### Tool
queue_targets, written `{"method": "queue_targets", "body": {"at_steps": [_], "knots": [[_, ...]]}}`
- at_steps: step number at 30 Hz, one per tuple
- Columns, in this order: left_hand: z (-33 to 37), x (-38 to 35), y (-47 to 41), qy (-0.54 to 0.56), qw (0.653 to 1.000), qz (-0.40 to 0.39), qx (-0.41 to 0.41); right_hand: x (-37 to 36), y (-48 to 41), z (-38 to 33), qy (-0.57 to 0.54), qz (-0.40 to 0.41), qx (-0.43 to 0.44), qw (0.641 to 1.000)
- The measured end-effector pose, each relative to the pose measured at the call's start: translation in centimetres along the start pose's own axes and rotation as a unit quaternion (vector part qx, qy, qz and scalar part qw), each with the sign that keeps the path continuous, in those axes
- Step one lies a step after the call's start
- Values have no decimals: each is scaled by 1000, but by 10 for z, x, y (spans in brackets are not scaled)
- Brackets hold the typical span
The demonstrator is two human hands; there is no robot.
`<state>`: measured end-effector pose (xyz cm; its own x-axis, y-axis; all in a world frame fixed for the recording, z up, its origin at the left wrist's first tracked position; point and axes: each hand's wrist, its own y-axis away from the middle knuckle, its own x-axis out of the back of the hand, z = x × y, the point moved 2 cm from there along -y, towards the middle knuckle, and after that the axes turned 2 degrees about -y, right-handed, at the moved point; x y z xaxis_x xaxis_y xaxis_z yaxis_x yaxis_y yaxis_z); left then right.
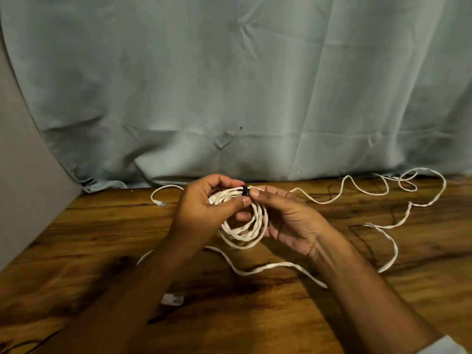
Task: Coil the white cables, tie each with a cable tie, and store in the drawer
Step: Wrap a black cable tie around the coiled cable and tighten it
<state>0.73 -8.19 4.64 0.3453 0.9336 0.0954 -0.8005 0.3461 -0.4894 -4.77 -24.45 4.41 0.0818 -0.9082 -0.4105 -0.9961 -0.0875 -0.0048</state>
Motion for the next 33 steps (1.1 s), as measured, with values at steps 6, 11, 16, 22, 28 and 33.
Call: {"method": "queue_targets", "body": {"at_steps": [6,11,16,22,28,33], "knots": [[-1,0,-1,-19,1000,3,-7,-5,1,0,19,58,74,995],[-1,8,-6,-69,996,-33,-33,-4,-1,0,0,75,79,994],[13,14,-8,-254,957,-11,-137,-4,0,-2,13,74,87,993],[32,20,-9,-342,926,-37,-153,-4,5,-7,57,57,81,993],[44,27,-11,-398,901,-107,-135,-5,7,-4,84,39,56,994],[39,23,-8,-363,924,-62,-106,-5,6,-4,72,48,52,995]]}}
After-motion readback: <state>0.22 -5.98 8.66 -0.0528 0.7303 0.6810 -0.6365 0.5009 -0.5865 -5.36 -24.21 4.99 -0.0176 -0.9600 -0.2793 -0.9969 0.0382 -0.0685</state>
